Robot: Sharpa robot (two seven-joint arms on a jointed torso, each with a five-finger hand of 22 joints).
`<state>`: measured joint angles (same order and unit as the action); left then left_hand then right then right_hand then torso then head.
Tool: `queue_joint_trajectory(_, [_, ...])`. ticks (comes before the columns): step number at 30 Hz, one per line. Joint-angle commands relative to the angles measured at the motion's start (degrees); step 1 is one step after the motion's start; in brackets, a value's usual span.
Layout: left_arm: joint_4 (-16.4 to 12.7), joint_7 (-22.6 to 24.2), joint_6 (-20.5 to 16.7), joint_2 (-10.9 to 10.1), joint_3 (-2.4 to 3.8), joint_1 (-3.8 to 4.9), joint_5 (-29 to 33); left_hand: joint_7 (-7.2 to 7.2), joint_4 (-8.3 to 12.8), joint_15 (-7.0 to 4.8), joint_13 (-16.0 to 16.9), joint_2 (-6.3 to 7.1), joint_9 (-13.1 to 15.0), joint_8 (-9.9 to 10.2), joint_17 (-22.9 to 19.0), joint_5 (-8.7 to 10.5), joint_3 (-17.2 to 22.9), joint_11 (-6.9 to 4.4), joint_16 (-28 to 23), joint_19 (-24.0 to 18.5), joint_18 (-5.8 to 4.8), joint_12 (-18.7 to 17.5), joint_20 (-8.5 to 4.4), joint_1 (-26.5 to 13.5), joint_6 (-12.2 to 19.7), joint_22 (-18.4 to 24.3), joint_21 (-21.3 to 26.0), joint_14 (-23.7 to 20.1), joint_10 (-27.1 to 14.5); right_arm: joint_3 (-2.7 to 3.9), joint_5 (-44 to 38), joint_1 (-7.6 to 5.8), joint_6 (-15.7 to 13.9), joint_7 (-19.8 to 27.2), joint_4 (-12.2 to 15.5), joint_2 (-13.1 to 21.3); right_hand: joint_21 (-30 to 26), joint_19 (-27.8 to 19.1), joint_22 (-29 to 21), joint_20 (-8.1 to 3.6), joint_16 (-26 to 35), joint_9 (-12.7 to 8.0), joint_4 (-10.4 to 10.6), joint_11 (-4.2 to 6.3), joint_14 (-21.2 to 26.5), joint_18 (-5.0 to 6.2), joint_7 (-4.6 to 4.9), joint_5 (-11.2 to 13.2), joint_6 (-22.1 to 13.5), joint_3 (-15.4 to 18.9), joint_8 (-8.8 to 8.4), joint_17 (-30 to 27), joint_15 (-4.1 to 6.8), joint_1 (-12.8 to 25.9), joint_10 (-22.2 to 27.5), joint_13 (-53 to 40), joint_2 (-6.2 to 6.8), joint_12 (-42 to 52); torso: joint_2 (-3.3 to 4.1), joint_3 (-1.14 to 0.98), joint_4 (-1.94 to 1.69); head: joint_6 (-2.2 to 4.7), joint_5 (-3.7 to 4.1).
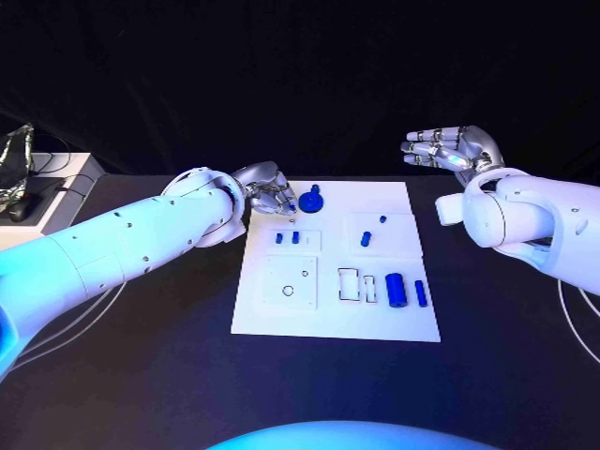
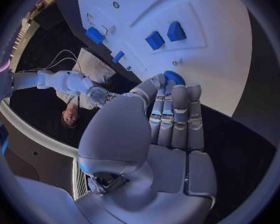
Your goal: Assemble the parts on the task board
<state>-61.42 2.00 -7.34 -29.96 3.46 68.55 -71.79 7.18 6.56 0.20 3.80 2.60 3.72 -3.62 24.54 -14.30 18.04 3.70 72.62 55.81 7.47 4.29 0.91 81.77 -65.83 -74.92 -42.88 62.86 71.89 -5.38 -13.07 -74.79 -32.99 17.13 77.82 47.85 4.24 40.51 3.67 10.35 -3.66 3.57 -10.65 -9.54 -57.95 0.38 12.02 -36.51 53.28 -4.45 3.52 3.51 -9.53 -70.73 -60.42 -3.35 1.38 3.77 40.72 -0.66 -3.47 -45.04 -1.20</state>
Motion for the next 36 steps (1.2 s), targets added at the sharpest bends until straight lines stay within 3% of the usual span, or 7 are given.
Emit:
queue_joint_trajectory(1, [0.3, -0.6, 0.3, 0.3, -0.09, -0.11, -2.9, -0.09, 0.1, -0.01, 0.1, 0.1, 0.0, 0.1, 0.1, -0.18, 0.2, 0.15, -0.2, 0.4, 0.96, -0.3, 0.07, 0.3, -0.3, -0.8, -0.4, 0.3, 0.4, 0.04, -0.8, -0.02, 0.7, 0.7, 0.0, 0.0, -0.2, -0.4, -0.1, 0.01, 0.2, 0.0, 0.3, -0.1, 0.0, -0.38, 0.16, -0.2, -0.3, 0.0, -0.15, -0.1, -0.11, 0.3, 0.0, 0.0, -0.1, -0.3, 0.09, -0.06, 0.02, 0.03, 0.01])
queue_joint_trajectory(13, [1.7, -0.8, 0.8, 1.0, -0.36, -1.02, -4.6, -0.07, 0.1, -0.03, 0.1, 0.06, 0.1, 0.0, 0.2, -0.18, 0.2, 0.14, -0.3, 0.5, 1.0, -0.2, 0.05, 0.4, -0.4, -0.9, -0.5, 0.4, 0.4, 0.04, -0.9, -0.02, 0.7, 0.7, 0.1, 0.0, -0.2, -0.4, -0.1, 0.01, 0.2, 0.0, 0.3, -0.1, 0.0, -0.38, 0.16, -0.2, -0.3, 0.0, -0.15, -0.1, -0.11, 0.3, 0.0, 0.0, -0.1, -0.3, 0.1, -0.08, 0.04, -0.16, 0.18])
queue_joint_trajectory(36, [1.7, -1.4, 2.3, 1.5, -0.61, -1.15, -5.0, -0.06, 0.0, -0.01, 0.1, 0.04, 0.0, 0.1, 0.3, -0.16, 0.1, 0.17, -0.5, 0.5, 1.0, -0.3, 0.06, 0.4, -0.3, -0.8, -0.5, 0.4, 0.3, 0.04, -0.9, -0.02, 0.8, 0.7, 0.1, 0.0, -0.2, -0.4, -0.1, 0.01, 0.2, 0.0, 0.4, -0.11, 0.0, -0.38, 0.17, -0.2, -0.3, 0.0, -0.16, -0.1, -0.12, 0.2, 0.0, 0.0, -0.01, -0.3, 0.06, -0.05, 0.0, -0.28, 0.04])
